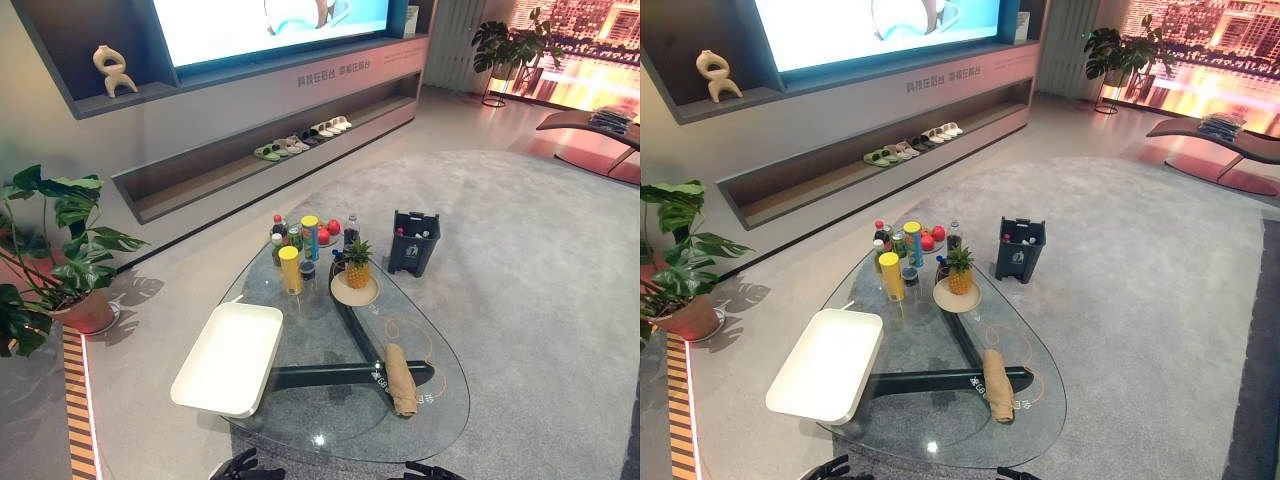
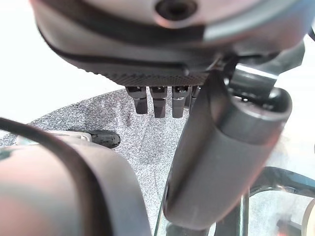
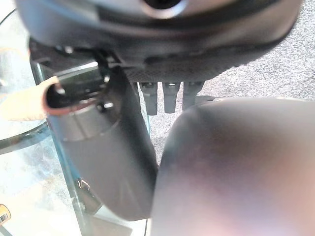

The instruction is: Wipe the table with a cloth and put it in the basket.

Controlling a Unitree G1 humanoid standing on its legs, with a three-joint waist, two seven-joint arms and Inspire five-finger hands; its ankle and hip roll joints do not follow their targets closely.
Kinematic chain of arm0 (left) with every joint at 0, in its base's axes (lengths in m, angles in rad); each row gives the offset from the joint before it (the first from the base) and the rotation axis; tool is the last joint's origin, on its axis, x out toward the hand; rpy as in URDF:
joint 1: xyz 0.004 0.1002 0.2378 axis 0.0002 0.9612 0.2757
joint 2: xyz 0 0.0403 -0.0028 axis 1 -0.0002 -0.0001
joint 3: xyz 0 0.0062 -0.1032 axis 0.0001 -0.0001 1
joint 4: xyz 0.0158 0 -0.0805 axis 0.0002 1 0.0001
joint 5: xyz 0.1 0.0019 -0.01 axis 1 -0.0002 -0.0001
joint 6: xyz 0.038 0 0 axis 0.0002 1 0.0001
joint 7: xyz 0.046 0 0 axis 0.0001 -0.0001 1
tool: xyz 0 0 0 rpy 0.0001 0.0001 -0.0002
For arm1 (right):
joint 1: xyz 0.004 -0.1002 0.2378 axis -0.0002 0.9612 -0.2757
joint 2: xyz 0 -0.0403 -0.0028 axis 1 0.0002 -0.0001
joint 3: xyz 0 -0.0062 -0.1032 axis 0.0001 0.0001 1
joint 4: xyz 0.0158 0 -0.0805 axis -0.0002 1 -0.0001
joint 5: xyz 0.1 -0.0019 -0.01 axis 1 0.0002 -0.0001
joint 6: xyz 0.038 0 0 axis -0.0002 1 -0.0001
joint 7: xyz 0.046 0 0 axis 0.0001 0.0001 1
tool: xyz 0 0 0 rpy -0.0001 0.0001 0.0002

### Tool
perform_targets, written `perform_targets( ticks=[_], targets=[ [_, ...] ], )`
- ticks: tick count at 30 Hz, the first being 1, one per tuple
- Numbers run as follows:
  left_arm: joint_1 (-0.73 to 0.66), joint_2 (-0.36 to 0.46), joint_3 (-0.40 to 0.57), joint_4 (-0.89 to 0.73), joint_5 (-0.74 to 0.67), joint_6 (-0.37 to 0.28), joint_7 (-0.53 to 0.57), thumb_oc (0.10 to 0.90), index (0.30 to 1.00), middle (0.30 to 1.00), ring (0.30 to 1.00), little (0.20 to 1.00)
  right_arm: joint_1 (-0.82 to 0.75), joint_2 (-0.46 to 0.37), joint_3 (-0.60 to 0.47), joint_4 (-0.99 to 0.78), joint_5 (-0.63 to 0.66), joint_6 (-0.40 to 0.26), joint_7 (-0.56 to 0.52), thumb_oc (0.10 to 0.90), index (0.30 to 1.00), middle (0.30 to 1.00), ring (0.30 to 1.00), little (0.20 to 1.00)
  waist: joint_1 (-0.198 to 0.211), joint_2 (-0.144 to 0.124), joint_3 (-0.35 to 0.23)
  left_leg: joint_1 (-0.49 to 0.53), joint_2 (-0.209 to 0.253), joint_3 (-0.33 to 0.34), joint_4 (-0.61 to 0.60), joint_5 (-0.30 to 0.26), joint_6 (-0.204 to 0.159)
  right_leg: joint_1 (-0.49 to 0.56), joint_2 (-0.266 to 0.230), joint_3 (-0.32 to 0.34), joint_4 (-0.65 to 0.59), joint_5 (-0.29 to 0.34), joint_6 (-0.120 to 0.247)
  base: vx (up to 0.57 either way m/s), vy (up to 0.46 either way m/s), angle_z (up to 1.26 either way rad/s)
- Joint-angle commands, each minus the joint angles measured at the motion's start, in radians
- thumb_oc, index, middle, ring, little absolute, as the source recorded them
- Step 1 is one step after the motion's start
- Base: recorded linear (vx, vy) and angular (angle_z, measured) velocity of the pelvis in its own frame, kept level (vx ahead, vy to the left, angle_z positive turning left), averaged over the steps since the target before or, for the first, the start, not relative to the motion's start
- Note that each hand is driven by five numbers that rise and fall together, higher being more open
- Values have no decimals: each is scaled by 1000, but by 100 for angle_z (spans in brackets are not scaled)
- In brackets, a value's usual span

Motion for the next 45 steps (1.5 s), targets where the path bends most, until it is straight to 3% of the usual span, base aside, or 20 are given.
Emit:
perform_targets(
  ticks=[1,12,23,31,39,45],
  targets=[
    [-91,-50,-19,51,13,-24,-18,800,900,900,900,900,-49,29,15,66,-30,-7,31,800,900,900,900,900,14,-9,26,2,-24,-23,29,-79,11,4,-38,-25,31,-29,36,0,0,0],
    [-92,-55,-21,50,22,-26,0,800,900,900,900,900,-54,25,23,66,-72,-55,8,800,900,900,900,900,12,-4,32,-1,-26,-22,33,-79,11,1,-40,-26,32,-29,35,0,0,0],
    [-81,-49,-32,34,39,-27,50,800,900,900,900,900,-60,18,29,8,-47,-189,-108,800,900,900,900,900,11,-9,55,-24,-24,-15,53,-81,10,-19,-43,-23,36,-19,41,13,-10,0],
    [-82,-21,-72,-27,17,-57,116,800,900,900,900,900,-67,-6,67,-237,25,-241,-267,800,900,900,900,900,6,-25,135,-140,-34,-21,125,-82,25,-127,-37,4,71,-2,34,-50,-32,-5],
    [-129,-6,-98,-84,-19,-84,156,800,900,900,900,900,-106,-33,85,-477,29,-278,-418,800,900,900,900,900,-9,-24,247,-241,-48,-36,136,-62,37,-245,-21,24,113,6,28,-111,-11,-4],
    [-152,1,-121,-120,-33,-98,162,800,900,900,900,900,-142,-56,83,-586,12,-300,-537,800,900,900,900,900,-14,-18,299,-303,-53,-34,168,-57,39,-313,-20,25,156,6,23,-51,19,-2]
  ],
)
